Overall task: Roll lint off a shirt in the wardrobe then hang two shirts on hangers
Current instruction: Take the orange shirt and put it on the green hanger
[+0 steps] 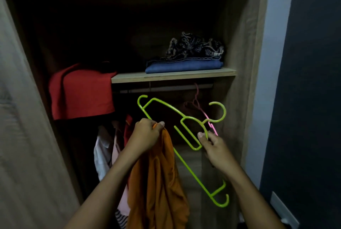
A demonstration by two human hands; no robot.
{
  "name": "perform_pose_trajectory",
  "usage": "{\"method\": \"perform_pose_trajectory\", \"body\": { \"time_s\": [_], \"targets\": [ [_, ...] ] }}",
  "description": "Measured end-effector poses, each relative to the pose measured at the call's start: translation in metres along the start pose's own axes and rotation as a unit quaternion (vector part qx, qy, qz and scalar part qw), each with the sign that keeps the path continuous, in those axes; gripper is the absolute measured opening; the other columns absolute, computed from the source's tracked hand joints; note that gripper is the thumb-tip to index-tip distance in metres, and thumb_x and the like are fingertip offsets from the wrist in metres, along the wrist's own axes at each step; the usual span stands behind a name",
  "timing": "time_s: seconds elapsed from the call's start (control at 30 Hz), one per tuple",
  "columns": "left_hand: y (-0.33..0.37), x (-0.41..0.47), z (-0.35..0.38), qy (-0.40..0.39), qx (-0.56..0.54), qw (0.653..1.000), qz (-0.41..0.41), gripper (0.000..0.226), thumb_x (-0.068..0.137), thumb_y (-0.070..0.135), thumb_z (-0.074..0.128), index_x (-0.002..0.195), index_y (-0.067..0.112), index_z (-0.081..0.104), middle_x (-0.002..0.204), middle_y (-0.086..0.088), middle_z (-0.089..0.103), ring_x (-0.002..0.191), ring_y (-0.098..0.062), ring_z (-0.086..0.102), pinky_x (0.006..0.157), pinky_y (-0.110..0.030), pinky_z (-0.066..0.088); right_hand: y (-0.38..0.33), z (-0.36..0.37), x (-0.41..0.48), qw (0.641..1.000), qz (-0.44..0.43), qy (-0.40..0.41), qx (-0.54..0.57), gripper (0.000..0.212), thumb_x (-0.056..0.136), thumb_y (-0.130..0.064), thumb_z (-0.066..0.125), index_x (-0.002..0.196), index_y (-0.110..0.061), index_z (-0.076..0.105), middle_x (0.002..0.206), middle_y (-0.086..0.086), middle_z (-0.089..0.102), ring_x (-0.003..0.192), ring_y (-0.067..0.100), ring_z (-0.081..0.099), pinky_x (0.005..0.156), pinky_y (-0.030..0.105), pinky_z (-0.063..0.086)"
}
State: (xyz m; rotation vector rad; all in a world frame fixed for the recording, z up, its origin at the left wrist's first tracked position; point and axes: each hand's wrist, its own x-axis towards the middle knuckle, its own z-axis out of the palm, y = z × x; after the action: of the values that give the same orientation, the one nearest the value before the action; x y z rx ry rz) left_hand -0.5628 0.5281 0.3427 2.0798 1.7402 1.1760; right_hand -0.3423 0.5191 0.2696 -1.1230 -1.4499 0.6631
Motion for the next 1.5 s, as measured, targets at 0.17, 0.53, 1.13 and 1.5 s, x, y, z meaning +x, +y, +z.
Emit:
{"method": "perform_pose_trajectory", "body": {
  "time_s": [0.17, 0.53, 1.13, 1.5],
  "targets": [
    [0.030, -0.019, -0.002, 0.016, 0.056, 0.998, -0.008, 0.052, 0.094, 0.034, 0.060, 0.048, 0.014, 0.048, 0.043, 0.002, 0.038, 0.042, -0.013, 0.043, 0.036, -0.017, 0.029, -0.038, -0.024, -0.035, 0.998, -0.014, 0.005, 0.061, 0.033, 0.102, -0.038, 0.044, 0.080, -0.013, 0.051, 0.053, -0.015, 0.033, 0.044, 0.000, 0.031, 0.052, 0.020, 0.030],
    [0.098, -0.074, -0.008, -0.153, -0.306, 0.939, -0.046, 0.041, 0.092, 0.041, 0.063, 0.084, 0.001, 0.066, 0.070, -0.017, 0.055, 0.056, -0.023, 0.050, 0.054, -0.026, 0.038, -0.140, -0.079, -0.093, 0.905, -0.096, 0.165, 0.381, 0.025, 0.104, -0.029, 0.036, 0.083, -0.018, 0.041, 0.054, -0.006, 0.025, 0.038, 0.007, 0.022, 0.038, 0.016, 0.020],
    [0.170, -0.083, -0.061, -0.050, -0.347, 0.935, 0.058, 0.037, 0.095, 0.049, 0.053, 0.078, 0.019, 0.067, 0.074, -0.003, 0.068, 0.062, -0.013, 0.062, 0.059, -0.022, 0.049, -0.121, -0.092, -0.090, 0.947, -0.191, 0.122, 0.228, 0.029, 0.088, -0.067, 0.046, 0.078, -0.041, 0.056, 0.057, -0.009, 0.035, 0.047, 0.010, 0.031, 0.045, 0.027, 0.026],
    [0.142, -0.083, -0.065, 0.034, -0.182, 0.979, 0.088, 0.052, 0.098, 0.049, 0.047, 0.088, 0.002, 0.066, 0.074, -0.007, 0.063, 0.065, -0.017, 0.063, 0.068, -0.032, 0.050, -0.133, -0.132, -0.079, 0.958, -0.165, 0.104, 0.209, 0.022, 0.103, -0.028, 0.039, 0.085, -0.020, 0.048, 0.058, 0.005, 0.026, 0.040, 0.006, 0.026, 0.039, 0.019, 0.023]
  ]
}}
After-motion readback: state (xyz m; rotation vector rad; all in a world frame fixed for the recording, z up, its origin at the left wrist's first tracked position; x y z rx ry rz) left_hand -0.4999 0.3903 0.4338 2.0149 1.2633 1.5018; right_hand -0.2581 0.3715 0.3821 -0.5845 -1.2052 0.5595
